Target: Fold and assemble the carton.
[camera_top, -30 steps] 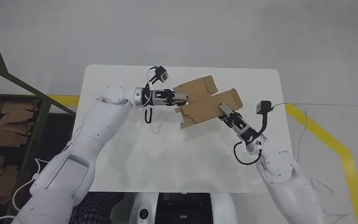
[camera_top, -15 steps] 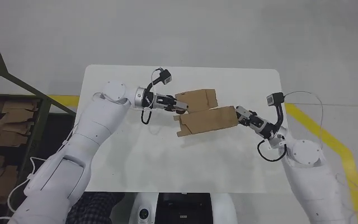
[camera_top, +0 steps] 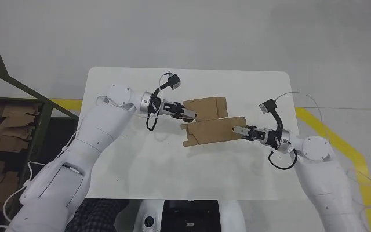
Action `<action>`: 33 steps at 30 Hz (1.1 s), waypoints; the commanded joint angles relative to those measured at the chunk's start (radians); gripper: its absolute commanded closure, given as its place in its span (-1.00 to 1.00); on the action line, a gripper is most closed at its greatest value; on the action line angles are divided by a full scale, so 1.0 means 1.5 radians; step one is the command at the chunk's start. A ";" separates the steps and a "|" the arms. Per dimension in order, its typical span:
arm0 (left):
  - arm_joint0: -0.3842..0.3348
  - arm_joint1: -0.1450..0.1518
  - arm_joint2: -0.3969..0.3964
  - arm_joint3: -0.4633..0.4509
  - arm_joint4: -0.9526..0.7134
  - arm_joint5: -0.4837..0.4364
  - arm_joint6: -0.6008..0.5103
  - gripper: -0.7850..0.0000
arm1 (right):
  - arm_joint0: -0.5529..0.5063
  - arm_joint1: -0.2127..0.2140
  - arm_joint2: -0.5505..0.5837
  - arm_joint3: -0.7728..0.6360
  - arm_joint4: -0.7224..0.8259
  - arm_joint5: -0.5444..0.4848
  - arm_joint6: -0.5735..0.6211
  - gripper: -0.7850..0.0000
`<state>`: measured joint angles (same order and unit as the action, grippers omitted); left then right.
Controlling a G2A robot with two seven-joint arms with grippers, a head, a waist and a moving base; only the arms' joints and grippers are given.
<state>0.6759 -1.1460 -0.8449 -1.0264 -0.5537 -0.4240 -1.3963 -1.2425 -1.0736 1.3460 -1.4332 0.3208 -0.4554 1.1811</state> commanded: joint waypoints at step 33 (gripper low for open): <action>-0.004 0.029 -0.005 0.062 -0.092 -0.007 0.007 -1.00 | 0.054 0.003 -0.038 0.102 0.092 -0.021 0.041 1.00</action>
<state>0.6715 -1.1041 -0.8471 -0.9489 -0.6846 -0.4391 -1.3813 -1.1596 -1.0695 1.2880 -1.2820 0.4603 -0.4865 1.2464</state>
